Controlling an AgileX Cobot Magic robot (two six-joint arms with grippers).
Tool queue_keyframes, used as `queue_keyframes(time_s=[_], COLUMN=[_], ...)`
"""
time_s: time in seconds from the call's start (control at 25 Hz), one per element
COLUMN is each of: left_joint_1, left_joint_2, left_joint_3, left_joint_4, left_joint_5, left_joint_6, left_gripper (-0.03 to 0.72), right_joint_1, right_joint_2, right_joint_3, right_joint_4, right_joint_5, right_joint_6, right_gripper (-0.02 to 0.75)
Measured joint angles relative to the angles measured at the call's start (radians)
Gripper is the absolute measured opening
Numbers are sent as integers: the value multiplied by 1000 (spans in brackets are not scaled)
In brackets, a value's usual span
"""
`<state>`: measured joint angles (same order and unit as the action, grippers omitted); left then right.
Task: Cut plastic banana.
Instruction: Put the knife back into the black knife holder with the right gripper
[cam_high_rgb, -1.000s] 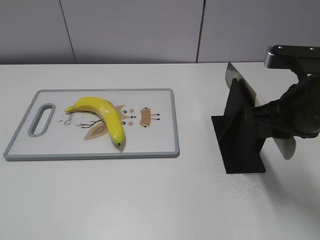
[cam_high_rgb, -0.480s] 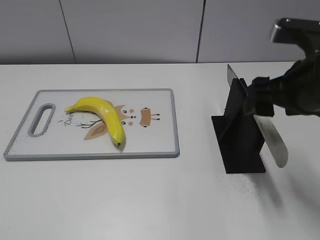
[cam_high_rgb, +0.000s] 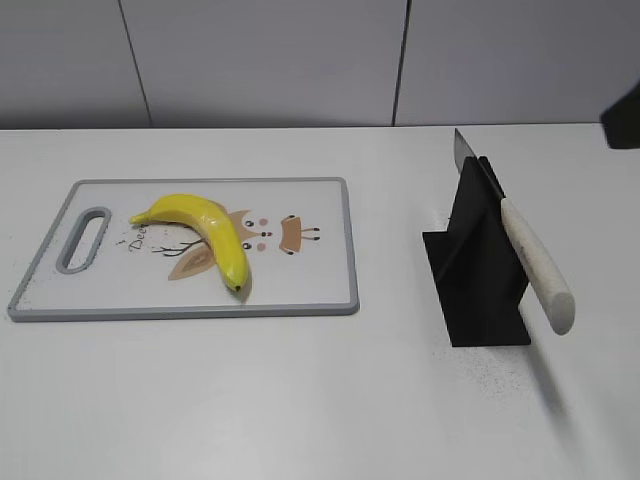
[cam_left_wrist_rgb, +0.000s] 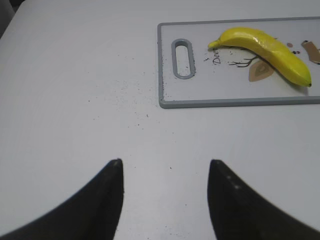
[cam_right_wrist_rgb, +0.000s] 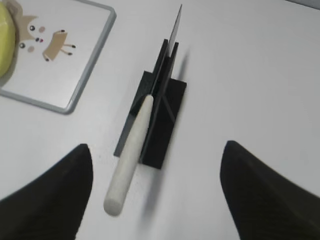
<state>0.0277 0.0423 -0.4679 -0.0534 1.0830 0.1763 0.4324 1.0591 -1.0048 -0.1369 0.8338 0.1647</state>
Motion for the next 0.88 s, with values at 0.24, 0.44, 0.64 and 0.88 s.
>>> queue_keyframes(time_s=[0.24, 0.44, 0.64, 0.88], left_joint_1=[0, 0, 0, 0], left_joint_2=[0, 0, 0, 0], left_joint_3=[0, 0, 0, 0], left_joint_4=[0, 0, 0, 0], left_joint_5=[0, 0, 0, 0], left_joint_6=[0, 0, 0, 0], left_gripper=[526, 526, 526, 526], right_joint_1=[0, 0, 0, 0], right_joint_2=[-182, -372, -549, -722], right_joint_3=[29, 146, 306, 425], right_joint_4=[49, 90, 93, 93], right_joint_5=[145, 159, 167, 222], right_joint_6=[-100, -138, -144, -144], right_gripper=[592, 592, 591, 591])
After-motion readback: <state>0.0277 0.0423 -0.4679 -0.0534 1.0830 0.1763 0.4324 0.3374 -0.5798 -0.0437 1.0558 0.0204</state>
